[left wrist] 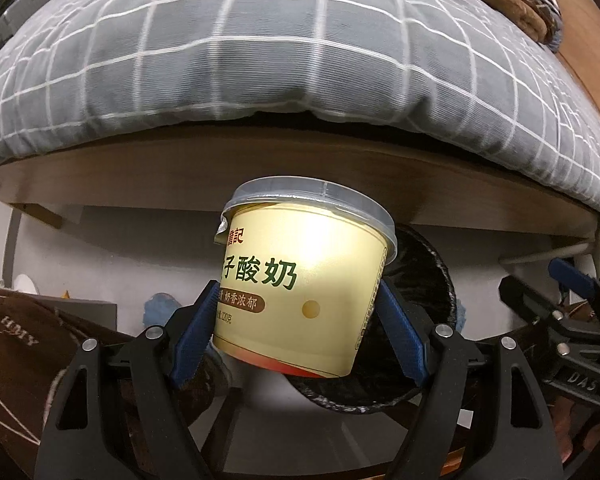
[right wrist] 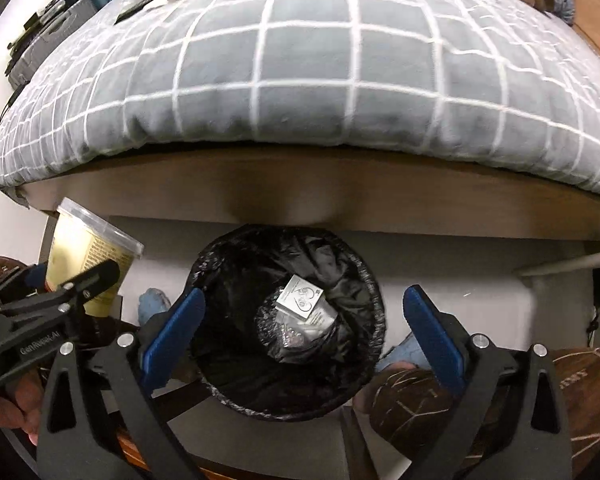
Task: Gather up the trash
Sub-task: 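Open the left tool to drop the yellow yogurt cup into the bin, then raise both open tools back toward the trash on the bed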
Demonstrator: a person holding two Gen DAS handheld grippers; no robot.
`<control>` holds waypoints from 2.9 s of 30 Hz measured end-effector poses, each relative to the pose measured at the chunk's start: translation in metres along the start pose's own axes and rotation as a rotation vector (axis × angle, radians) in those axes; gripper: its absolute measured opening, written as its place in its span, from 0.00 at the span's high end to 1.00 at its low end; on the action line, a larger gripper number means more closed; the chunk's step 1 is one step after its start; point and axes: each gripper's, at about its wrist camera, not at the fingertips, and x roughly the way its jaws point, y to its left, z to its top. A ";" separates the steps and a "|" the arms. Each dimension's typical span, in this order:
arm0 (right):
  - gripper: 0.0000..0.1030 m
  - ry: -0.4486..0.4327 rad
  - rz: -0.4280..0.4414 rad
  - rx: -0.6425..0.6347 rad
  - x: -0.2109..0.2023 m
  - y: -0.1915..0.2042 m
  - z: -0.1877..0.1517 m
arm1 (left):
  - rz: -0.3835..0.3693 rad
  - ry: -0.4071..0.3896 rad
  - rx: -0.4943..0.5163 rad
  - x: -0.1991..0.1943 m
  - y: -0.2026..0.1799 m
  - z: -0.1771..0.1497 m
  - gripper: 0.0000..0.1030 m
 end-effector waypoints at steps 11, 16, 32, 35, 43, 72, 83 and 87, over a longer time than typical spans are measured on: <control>0.07 -0.012 -0.029 0.034 -0.005 -0.034 -0.002 | -0.027 0.014 0.075 0.008 -0.046 -0.001 0.26; 0.07 -0.017 -0.039 0.058 -0.011 -0.048 -0.006 | -0.040 0.019 0.100 0.010 -0.067 0.000 0.26; 0.07 -0.040 -0.041 0.112 -0.017 -0.070 -0.011 | -0.066 0.039 0.156 0.016 -0.097 -0.013 0.30; 0.07 -0.039 -0.040 0.108 -0.016 -0.069 -0.009 | -0.067 0.030 0.159 0.014 -0.100 -0.012 0.27; 0.07 -0.035 -0.040 0.097 -0.014 -0.065 -0.009 | -0.027 0.008 0.139 0.006 -0.088 -0.007 0.07; 0.07 -0.195 -0.036 -0.012 -0.077 -0.012 0.032 | -0.014 -0.191 0.086 -0.093 -0.042 0.029 0.06; 0.07 -0.281 -0.052 -0.038 -0.117 -0.002 0.057 | -0.010 -0.271 0.071 -0.132 -0.033 0.050 0.06; 0.07 -0.305 -0.055 -0.040 -0.130 0.000 0.063 | -0.011 -0.293 0.073 -0.143 -0.032 0.055 0.06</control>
